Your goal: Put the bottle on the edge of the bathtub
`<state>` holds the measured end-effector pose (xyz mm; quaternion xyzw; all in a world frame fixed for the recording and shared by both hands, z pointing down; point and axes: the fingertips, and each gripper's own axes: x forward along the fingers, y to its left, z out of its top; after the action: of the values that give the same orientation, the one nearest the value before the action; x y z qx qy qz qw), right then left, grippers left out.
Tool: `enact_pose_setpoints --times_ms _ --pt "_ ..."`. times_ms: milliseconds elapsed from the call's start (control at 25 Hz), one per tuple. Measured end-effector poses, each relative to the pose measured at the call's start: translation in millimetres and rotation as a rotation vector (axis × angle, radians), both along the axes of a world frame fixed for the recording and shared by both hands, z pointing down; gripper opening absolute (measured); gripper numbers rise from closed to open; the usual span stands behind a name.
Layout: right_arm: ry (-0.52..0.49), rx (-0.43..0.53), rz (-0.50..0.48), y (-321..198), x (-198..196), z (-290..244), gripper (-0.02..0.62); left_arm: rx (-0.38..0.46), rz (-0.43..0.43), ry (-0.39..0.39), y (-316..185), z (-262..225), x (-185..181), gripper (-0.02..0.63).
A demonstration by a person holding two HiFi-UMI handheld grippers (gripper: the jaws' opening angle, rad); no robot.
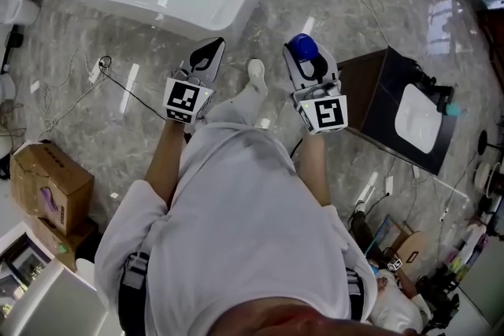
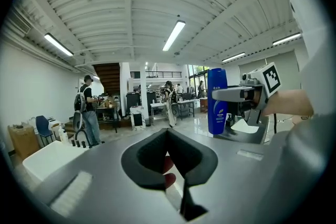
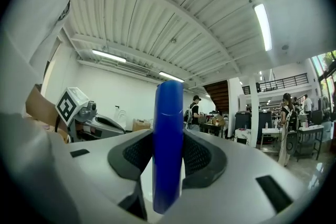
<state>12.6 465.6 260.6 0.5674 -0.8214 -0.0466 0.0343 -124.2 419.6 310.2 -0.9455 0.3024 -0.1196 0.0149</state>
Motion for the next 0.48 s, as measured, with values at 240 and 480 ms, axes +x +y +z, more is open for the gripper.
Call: enact_pose_setpoints --times_ms 240,480 --pt "0.009 -0.004 -0.027 -60.7 39.3 3.0 0.153 0.009 -0.037 0.031 -63.8 8.5 39.8 -0.002" --pt "0.039 -0.032 -0.08 -136.1 74.5 9.2 0.153 -0.012 -0.091 0.062 -139.1 14.7 73.1 -0.002"
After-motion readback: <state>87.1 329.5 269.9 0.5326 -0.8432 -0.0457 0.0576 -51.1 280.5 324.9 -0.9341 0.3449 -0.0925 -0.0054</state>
